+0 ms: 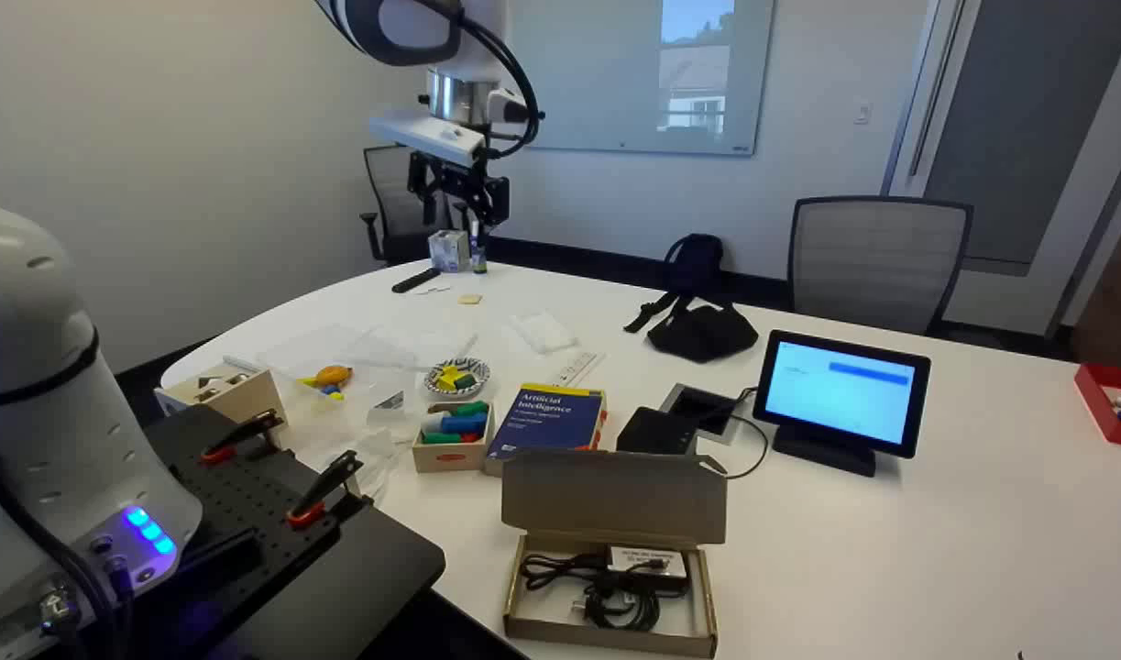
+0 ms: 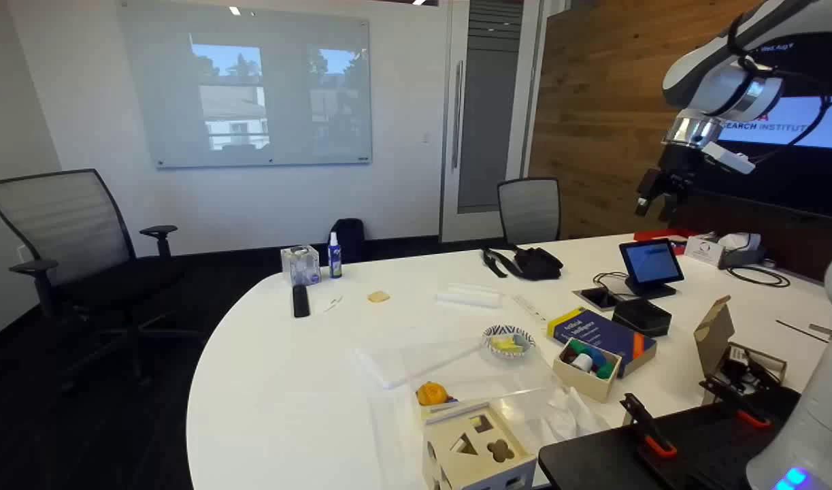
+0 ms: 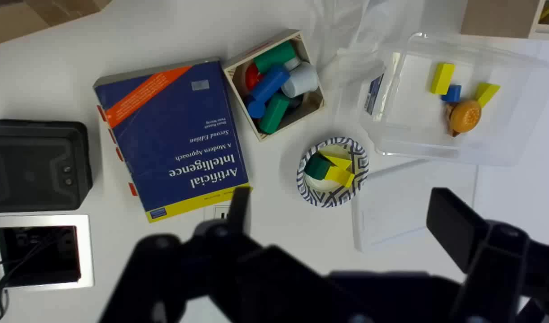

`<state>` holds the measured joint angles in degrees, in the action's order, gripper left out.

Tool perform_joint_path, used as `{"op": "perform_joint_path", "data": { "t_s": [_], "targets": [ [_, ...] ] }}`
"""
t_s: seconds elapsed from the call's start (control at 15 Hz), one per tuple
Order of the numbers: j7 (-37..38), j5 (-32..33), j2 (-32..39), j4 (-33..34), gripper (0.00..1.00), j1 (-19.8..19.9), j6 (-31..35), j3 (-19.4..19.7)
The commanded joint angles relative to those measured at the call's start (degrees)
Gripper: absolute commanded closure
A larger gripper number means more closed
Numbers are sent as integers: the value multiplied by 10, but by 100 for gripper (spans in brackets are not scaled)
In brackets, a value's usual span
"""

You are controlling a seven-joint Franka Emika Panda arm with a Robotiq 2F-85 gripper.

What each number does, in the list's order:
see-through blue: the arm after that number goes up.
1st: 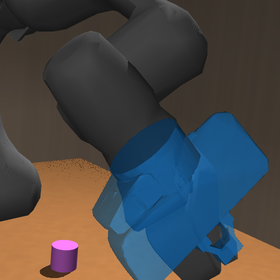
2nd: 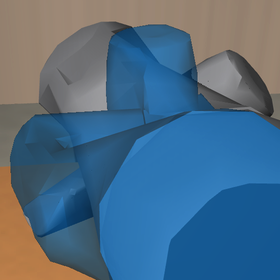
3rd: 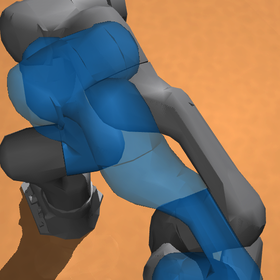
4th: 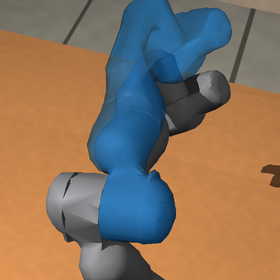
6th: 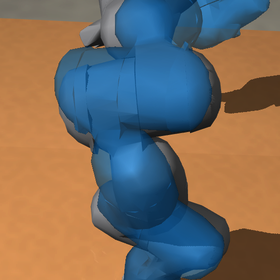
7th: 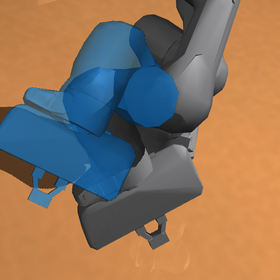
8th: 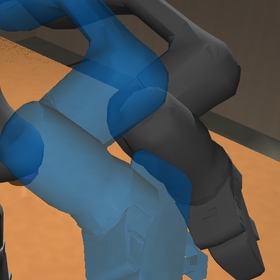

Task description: Close the cardboard box

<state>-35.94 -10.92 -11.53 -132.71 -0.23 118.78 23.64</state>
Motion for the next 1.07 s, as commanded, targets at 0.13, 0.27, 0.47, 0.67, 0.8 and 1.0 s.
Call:
{"op": "perform_joint_path", "data": {
  "t_s": [0.13,0.27,0.47,0.67,0.8,1.0],
  "targets": [
    [14,-23,42,-4,0,41,74,-38],
    [20,-39,92,-5,0,52,146,-44],
    [34,-75,197,8,0,78,261,-57],
    [71,-81,310,31,0,123,358,-84],
    [129,-48,377,54,0,152,393,-93],
    [227,14,450,93,0,163,414,-70]
  ]
}}
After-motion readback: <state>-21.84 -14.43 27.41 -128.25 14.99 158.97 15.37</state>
